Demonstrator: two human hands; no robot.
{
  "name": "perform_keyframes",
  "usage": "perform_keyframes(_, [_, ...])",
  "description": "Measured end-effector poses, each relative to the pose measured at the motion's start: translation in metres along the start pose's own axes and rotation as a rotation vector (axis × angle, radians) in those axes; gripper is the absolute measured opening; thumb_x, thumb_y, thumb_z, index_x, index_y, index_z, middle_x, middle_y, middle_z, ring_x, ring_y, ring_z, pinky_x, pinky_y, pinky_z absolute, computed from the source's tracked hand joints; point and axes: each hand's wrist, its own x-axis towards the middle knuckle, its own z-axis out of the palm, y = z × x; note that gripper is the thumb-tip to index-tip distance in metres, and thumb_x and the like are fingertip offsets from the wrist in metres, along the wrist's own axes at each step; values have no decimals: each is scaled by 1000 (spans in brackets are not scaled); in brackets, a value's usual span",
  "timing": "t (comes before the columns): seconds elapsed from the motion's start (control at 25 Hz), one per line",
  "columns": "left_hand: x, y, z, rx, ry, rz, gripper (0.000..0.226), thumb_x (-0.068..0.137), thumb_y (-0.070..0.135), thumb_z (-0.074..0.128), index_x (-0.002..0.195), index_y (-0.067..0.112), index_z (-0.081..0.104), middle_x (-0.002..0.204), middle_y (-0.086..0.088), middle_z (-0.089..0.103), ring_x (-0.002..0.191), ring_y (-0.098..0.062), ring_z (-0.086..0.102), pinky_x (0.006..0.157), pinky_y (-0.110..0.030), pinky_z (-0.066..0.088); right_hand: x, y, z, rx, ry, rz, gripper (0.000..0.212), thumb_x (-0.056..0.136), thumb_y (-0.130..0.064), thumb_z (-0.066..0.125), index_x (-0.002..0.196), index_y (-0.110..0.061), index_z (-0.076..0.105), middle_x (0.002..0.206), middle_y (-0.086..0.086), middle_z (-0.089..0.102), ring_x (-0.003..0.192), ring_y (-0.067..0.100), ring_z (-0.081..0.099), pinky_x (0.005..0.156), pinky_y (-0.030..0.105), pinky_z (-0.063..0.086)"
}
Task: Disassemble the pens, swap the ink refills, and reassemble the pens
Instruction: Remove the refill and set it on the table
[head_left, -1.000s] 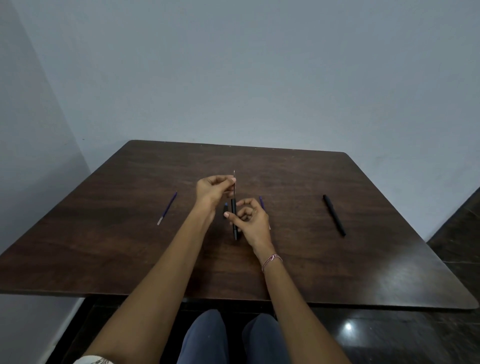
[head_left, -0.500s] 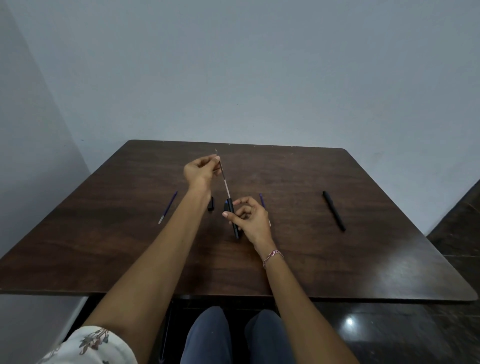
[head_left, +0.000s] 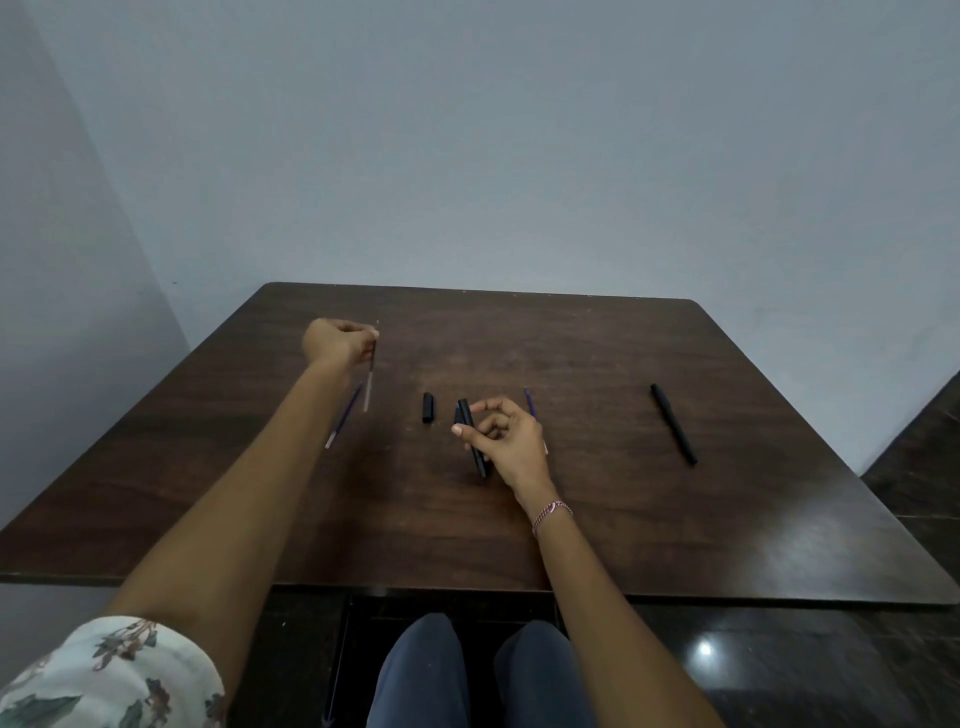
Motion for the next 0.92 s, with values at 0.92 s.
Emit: perform_keyframes(0.92, [40, -64, -37, 564, -8, -60, 10, 77, 18, 77, 73, 11, 71, 83, -8, 71, 75, -17, 64, 73, -35, 56, 1, 1, 0, 54, 9, 27, 22, 76, -31, 77, 95, -27, 65, 71, 2, 74, 70, 9, 71, 64, 27, 57])
